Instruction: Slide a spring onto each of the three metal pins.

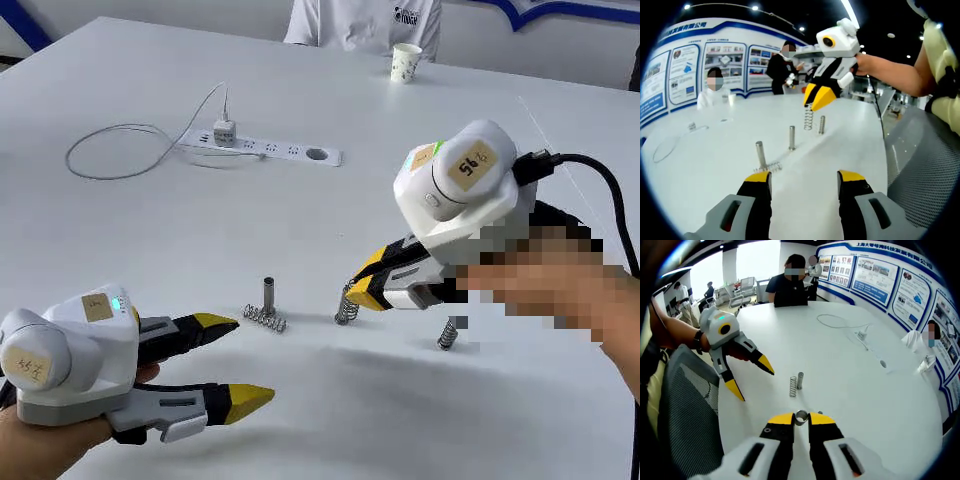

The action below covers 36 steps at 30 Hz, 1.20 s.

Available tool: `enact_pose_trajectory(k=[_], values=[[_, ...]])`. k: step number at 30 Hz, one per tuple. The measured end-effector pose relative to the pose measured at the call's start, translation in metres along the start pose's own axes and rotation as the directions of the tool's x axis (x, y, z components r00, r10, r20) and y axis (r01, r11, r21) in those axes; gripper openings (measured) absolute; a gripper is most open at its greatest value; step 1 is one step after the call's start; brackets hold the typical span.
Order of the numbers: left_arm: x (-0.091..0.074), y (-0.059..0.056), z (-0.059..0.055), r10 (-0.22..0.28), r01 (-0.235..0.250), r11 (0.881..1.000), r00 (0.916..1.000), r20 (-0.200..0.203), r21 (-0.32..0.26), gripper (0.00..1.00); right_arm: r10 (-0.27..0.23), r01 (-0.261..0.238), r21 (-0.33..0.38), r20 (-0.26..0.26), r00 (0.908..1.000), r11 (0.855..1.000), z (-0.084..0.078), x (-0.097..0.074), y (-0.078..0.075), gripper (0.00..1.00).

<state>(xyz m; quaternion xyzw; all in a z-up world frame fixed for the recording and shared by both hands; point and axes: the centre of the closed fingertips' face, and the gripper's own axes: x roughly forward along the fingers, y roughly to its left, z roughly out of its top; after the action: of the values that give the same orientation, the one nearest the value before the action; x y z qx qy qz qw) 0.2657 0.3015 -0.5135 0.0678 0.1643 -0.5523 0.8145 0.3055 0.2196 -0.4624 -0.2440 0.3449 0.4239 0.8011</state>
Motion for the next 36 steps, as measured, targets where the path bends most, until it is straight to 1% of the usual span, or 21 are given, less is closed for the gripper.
enact_pose_trajectory(k=[19,29,36], values=[[0.000,0.001,-0.001,0.004,-0.004,1.000,1.0000,0.004,-0.011,0.54,-0.041,0.041,0.015,0.016,0.9990,0.999,0.005,0.000,-0.024,0.12],[0.000,0.002,-0.002,0.004,-0.004,1.000,1.0000,0.005,-0.018,0.54,-0.054,0.054,0.018,0.017,0.9984,0.998,0.008,0.002,-0.026,0.12],[-0.001,0.003,-0.003,0.006,-0.006,1.000,1.0000,0.005,-0.023,0.55,-0.060,0.060,0.019,0.013,0.9981,0.998,0.007,0.004,-0.029,0.12]])
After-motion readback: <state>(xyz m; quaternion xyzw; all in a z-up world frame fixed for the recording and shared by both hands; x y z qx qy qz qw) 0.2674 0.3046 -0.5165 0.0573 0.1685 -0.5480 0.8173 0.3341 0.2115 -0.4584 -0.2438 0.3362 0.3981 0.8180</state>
